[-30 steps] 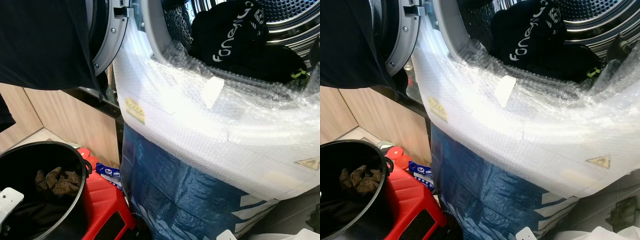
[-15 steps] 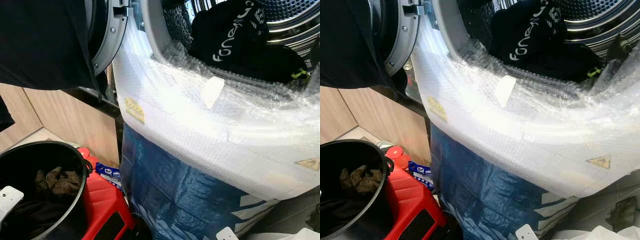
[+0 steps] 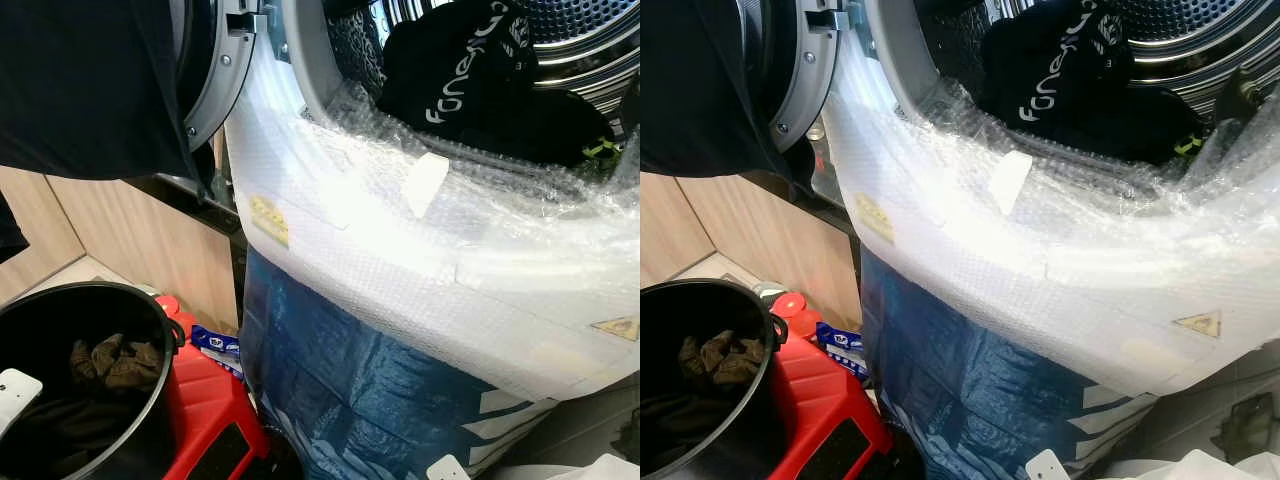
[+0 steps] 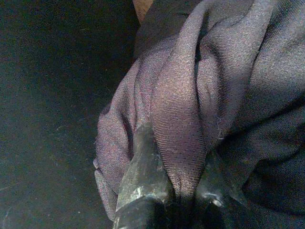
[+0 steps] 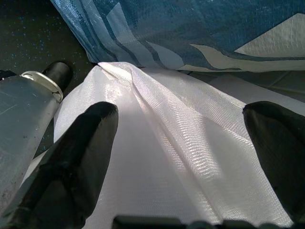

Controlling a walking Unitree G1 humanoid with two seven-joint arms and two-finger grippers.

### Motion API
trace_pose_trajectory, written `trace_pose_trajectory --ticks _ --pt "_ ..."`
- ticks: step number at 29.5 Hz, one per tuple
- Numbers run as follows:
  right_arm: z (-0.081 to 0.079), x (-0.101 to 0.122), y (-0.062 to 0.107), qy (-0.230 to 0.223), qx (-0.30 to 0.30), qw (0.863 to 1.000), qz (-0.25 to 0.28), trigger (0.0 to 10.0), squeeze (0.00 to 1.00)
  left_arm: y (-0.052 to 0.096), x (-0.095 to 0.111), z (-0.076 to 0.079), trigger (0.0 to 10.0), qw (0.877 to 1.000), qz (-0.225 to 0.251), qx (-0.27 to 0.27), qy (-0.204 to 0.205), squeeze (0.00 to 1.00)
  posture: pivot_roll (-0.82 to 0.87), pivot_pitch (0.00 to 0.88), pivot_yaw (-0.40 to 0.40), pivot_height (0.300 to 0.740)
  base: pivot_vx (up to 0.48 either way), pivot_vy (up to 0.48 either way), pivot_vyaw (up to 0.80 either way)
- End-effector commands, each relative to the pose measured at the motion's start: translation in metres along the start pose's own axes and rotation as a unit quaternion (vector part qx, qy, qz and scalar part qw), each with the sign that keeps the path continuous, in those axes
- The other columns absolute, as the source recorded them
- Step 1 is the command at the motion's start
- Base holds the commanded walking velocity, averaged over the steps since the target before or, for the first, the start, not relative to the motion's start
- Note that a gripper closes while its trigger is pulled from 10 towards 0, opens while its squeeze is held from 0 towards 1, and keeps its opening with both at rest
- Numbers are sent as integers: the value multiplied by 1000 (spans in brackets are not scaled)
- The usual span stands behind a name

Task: Clothes washing

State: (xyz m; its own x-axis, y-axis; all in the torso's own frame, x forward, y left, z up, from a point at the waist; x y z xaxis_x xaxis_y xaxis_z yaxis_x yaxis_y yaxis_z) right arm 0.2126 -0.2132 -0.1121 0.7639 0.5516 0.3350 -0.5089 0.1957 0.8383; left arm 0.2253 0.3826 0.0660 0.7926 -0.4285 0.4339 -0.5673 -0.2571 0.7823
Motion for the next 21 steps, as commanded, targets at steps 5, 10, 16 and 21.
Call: trace_pose_trajectory --ticks 5,10,16,21 --pt "-2 -8 0 0 2 1000 -8 10000 0 6 -1 -4 0 999 12 10 28 0 230 114 -102 740 0 0 0" --pt "2 -9 0 1 -1 1000 -10 10000 0 22 10 -16 0 995 56 21 75 0 234 114 -105 740 0 0 0" --pt "6 -7 0 -6 -4 1000 -5 10000 0 57 35 -42 0 985 123 68 96 0 235 112 -103 740 0 0 0" --pt "8 -6 0 -3 -6 1000 -5 10000 0 93 76 -50 0 974 195 83 77 0 243 111 -111 740 0 0 0"
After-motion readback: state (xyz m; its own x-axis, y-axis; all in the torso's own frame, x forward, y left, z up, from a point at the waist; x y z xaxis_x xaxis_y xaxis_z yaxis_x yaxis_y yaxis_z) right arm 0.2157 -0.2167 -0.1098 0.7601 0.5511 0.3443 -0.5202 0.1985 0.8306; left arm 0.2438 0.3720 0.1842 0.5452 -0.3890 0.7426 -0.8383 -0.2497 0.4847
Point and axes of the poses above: a point about 5 cm out from each wrist's last joint towards the gripper, its own y axis pointing back from the gripper into the wrist, its own x axis along the axis of the wrist's last joint, z = x × y, the point moved 4 cm from there along -y, pointing out of the wrist towards the gripper
